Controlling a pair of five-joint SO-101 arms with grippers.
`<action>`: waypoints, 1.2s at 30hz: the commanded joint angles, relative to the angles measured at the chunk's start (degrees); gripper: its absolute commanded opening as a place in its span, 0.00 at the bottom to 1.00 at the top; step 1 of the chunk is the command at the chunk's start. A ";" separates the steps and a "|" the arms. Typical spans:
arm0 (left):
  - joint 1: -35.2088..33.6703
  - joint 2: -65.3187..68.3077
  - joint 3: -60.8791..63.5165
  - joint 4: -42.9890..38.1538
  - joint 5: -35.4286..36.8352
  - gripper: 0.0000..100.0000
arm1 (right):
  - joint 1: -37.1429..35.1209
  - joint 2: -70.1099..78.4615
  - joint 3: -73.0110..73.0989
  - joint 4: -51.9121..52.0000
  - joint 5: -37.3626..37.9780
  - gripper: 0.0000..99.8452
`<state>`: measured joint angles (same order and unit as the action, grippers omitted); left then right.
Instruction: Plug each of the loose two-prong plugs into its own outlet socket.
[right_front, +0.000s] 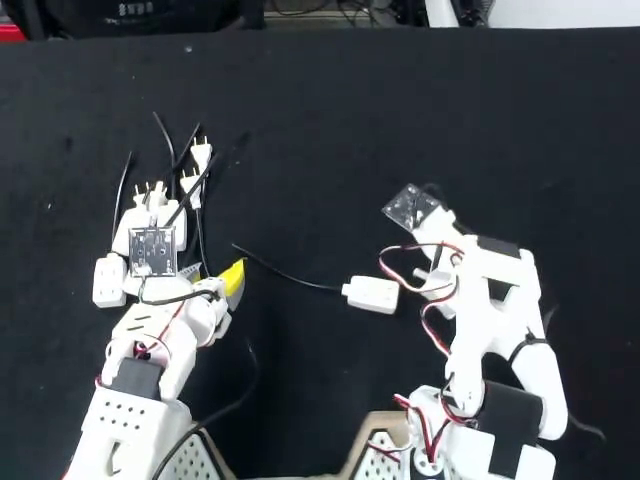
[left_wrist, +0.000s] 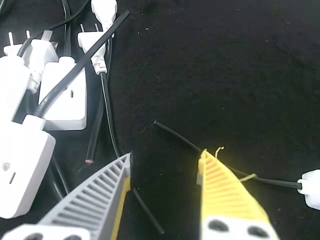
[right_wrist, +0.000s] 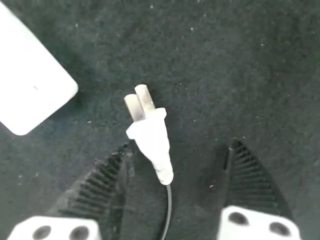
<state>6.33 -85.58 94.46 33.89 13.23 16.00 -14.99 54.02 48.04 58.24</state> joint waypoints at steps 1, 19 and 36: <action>0.13 -1.58 -0.84 0.18 0.09 0.22 | 0.70 -2.24 -1.01 -0.97 0.62 0.23; 0.04 -1.58 -0.84 0.18 0.09 0.22 | 0.88 3.38 1.27 -12.13 -2.81 0.14; 0.40 -1.58 -0.84 0.18 0.09 0.22 | -17.49 -33.10 6.02 9.49 -16.97 0.01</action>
<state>6.33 -85.67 94.46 33.89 13.23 9.14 -34.42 56.84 55.34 47.16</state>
